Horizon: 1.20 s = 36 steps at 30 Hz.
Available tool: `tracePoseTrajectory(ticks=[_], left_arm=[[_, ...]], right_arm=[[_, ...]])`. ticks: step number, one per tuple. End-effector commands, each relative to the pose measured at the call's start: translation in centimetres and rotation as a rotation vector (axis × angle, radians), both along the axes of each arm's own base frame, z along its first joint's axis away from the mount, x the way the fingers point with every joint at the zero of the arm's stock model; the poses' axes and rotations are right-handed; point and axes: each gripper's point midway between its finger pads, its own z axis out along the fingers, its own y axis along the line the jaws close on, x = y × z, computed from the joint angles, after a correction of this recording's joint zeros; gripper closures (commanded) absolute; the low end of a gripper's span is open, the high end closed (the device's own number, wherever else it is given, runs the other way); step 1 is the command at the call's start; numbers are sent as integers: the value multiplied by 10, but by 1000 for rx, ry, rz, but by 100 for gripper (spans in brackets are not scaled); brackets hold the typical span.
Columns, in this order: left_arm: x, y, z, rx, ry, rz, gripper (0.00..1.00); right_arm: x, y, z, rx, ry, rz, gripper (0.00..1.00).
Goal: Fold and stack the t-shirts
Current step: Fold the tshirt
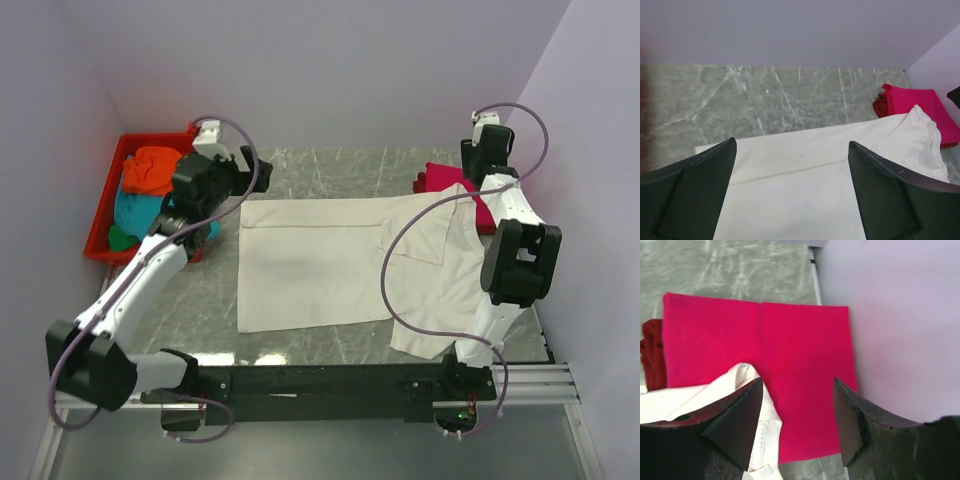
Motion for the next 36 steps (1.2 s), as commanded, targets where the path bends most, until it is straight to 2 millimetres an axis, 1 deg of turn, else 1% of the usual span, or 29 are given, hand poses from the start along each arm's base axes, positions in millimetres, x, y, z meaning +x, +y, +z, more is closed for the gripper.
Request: tracePoseTrajectory(ticks=[1,2,3,4,5,6,7,8,9,10,11,12,13,14,15,16,17,18,19,20,21,22,23,24,25,26,29,32,36], left_arm=[[-18,25,-35,67,81,41,1],[-30,32,-42,67,118,29,0],[-39,26,-44,61,133,-30,1],[-48,24,-51,101,140,-74,0],[-61,24,-48,117,134,-106,1],[-69,21,-48,135,122,-147,2],[-83,12,-55,195,94,-267,3],[-97,7,-47,227,30,-324,5],[-107,3,-45,264,-19,-368,5],[-116,5,-63,383,-65,-407,4],[-133,-5,-54,424,-155,-449,1],[-141,-7,-60,472,-196,-485,1],[-153,-9,-83,593,-242,-580,1],[-168,-14,-87,634,-288,-638,2],[-177,-16,-96,676,-304,-686,3],[-191,-14,-121,772,-306,-776,5],[-204,-21,-132,805,-314,-841,7],[-210,-21,-143,830,-301,-870,9],[-220,-17,-164,874,-253,-914,9],[-228,-20,-177,915,-233,-950,11],[-232,-17,-186,947,-204,-960,12],[-237,-12,-206,985,-130,-988,14],[-243,-12,-215,1006,-88,-1013,22],[-238,-4,-221,1056,-43,-983,31],[-237,-3,-222,1070,-16,-978,42],[-239,0,-232,1094,39,-997,52],[-240,3,-245,1130,111,-1021,52],[-243,5,-252,1138,152,-1040,49],[-256,13,-266,1151,212,-1078,45]], right_arm=[[-7,-7,32,-4,-120,-118,35],[-10,-6,34,0,-123,-116,35],[-16,-1,27,10,-107,-98,35],[-21,9,37,27,-115,-38,35],[-25,21,37,47,-103,27,35],[-32,32,31,44,-63,112,35],[-52,49,25,60,20,214,35],[-62,98,23,85,72,559,35],[-82,118,15,111,128,706,35],[-120,145,3,194,224,854,35],[-143,166,-2,230,263,994,34],[-167,193,-3,182,233,1278,34],[-208,207,-13,261,324,1378,33],[-230,219,-27,228,327,1518,33],[-246,229,-30,254,315,1584,32],[-260,233,-31,250,318,1617,32],[-277,240,-47,272,364,1633,30],[-282,241,-53,258,377,1630,30],[-280,241,-53,195,349,1632,29],[-289,241,-65,221,385,1599,29],[-289,240,-68,209,380,1578,28],[-282,238,-65,157,339,1559,28],[-287,238,-70,171,350,1542,28],[-287,237,-70,167,343,1530,28],[-284,235,-68,144,330,1513,28],[-287,236,-70,150,332,1510,28],[-288,234,-70,138,324,1495,28],[-285,232,-68,117,316,1483,28],[-284,231,-70,118,332,1479,28]])
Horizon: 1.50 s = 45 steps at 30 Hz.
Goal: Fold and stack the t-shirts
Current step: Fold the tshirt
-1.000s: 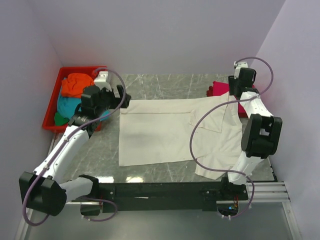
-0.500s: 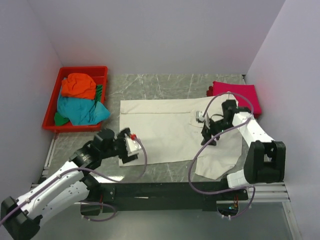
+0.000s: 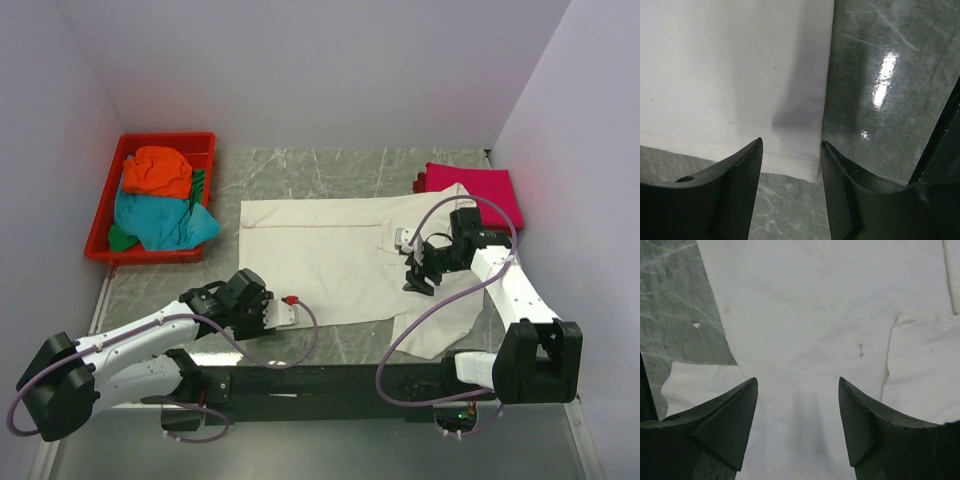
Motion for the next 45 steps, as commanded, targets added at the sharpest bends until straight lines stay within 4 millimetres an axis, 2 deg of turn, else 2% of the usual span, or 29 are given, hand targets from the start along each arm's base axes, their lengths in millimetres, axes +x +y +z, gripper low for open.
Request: tracePoseTrajectory(ticks=[1,13,17,18,21,22,24,25,27,30,31,35,41,45], left_arm=[[-2,2,2,23,0,-14,44],[-18,18,-18,107,68,3,43],[-13,25,-22,153,53,29,46],[-9,28,-26,191,52,45,55],[-6,26,-30,208,61,43,64],[-7,25,-31,213,69,38,73],[-2,21,-27,212,57,36,85],[-1,22,-25,221,43,32,94],[3,17,-18,204,20,22,100],[7,13,-6,164,-8,31,100],[6,12,-4,155,-13,31,100],[9,8,4,120,-53,45,100],[13,7,10,89,-99,54,100],[16,6,14,81,-123,50,100]], right_arm=[[5,0,3,5,-21,-5,28],[-3,3,6,18,5,31,28],[-8,3,7,17,6,42,28],[-13,4,7,17,15,53,28],[-16,3,7,9,11,64,28],[-19,2,6,2,12,72,28],[-20,-3,4,-30,6,78,28],[-23,-6,2,-54,5,95,28],[-26,-17,-5,-124,2,114,28],[-38,-30,-16,-218,3,203,28],[-51,-39,-25,-274,13,287,29],[-77,-57,-41,-373,36,425,30],[-105,-56,-52,-438,51,580,35],[-102,-48,-65,-487,43,604,39]])
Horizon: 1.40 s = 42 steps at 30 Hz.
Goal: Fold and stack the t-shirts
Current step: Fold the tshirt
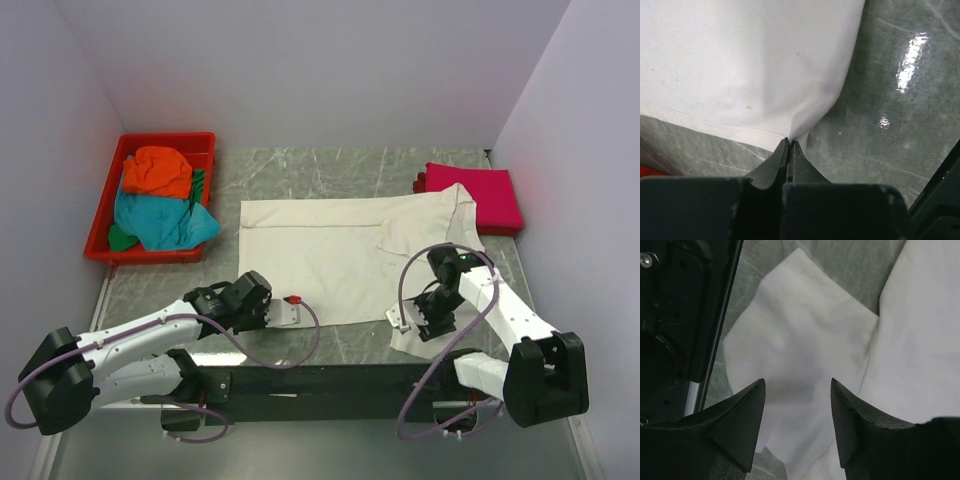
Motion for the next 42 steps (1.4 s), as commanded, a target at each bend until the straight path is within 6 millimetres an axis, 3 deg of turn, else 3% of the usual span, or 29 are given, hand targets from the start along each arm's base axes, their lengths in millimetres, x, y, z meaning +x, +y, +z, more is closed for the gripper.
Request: tracePoseTrajectory(ticks=[1,8,10,14,15,18,21,22,24,25,27,28,29,30,32,34,36,38,39,41,42], left_arm=[[8,-5,9,-27,-47,5,100],[11,-7,9,-40,-67,16,100],[10,-7,8,-35,-63,15,100],[13,-8,10,-35,-72,15,100],[13,-7,11,-34,-76,19,100],[15,-7,13,-41,-89,17,100],[16,-7,16,-53,-101,22,100],[17,-7,18,-55,-111,26,100],[17,-6,18,-54,-116,29,100],[17,-6,19,-58,-121,32,100],[17,-5,20,-61,-121,36,100],[17,-4,20,-60,-123,40,100],[18,-4,20,-59,-126,41,100],[18,-4,21,-61,-126,43,100],[18,-4,22,-61,-126,46,100],[18,-5,23,-68,-131,43,100],[19,-5,23,-71,-138,41,100],[20,-5,24,-71,-146,38,100],[20,-6,25,-74,-147,38,100],[21,-6,25,-75,-150,37,100],[21,-7,25,-80,-150,34,100]], right_arm=[[-3,-1,-12,-70,-6,40,39],[-7,8,-44,-158,-24,122,44],[-7,14,-45,-155,-33,127,53],[1,20,-44,-154,-67,111,81],[1,21,-43,-152,-68,106,100],[8,25,-32,-134,-90,83,100],[34,43,0,-63,-159,9,100],[53,52,20,-27,-208,-25,100],[70,61,33,-4,-226,-52,100],[90,69,48,22,-274,-80,100],[111,75,50,16,-295,-116,100],[135,85,60,49,-349,-177,96],[146,88,54,41,-344,-215,86],[172,92,62,58,-406,-328,61],[193,94,60,59,-431,-438,51],[204,91,64,80,-461,-525,48],[196,84,71,102,-435,-545,48],[172,92,79,181,-337,-483,50],[141,86,69,146,-243,-387,52],[101,90,65,182,-147,-257,52],[77,84,46,154,-95,-195,52]])
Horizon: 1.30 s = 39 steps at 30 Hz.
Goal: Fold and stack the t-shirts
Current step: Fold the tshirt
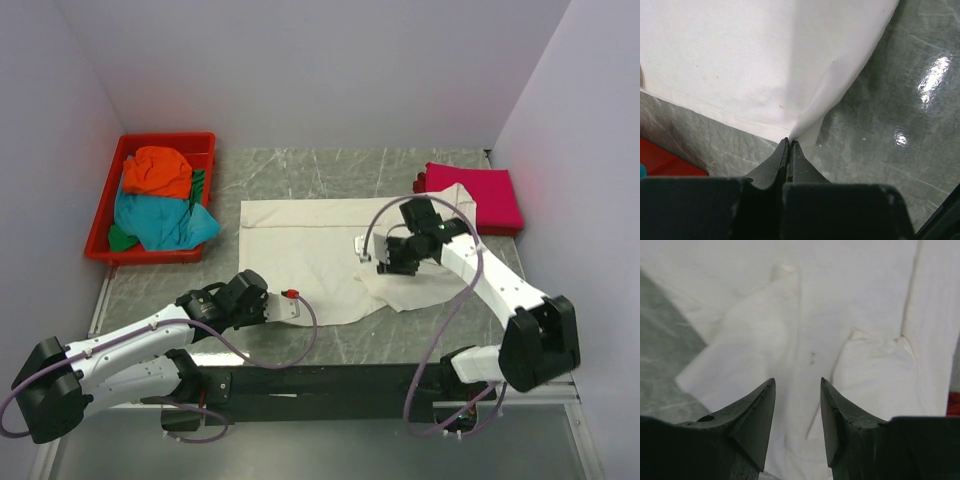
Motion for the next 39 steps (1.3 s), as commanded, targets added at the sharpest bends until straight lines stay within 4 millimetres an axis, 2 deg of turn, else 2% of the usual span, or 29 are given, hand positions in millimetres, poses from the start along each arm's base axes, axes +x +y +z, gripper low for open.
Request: tracePoseTrajectory(ticks=[1,3,5,11,18,23,26,28,33,36,39], left_arm=[[5,-5,6,-27,-35,-4,100],[4,-6,6,-30,-30,-6,100],[4,-6,5,-31,-26,-4,99],[4,-7,3,-24,-16,-2,100],[3,-6,1,-21,-11,-1,100],[3,-7,1,-22,-10,-4,100],[4,-7,1,-17,-8,1,100],[3,-6,0,-15,-7,3,100],[3,-5,4,-26,-20,4,100],[4,-5,4,-27,-23,4,100],[3,-5,3,-26,-20,4,100]], right_arm=[[-83,6,-16,39,161,239,52],[-89,-1,-38,-14,148,241,50],[-86,-4,-45,-37,133,227,48],[-72,-8,-61,-90,92,176,46],[-79,-12,-78,-129,116,177,53],[-82,-11,-77,-114,133,166,69],[-80,-6,-74,-94,140,145,74],[-80,-3,-69,-75,144,129,72],[-82,13,-48,20,177,18,56],[-82,20,-42,55,188,-79,53],[-83,24,-46,60,178,-154,52]])
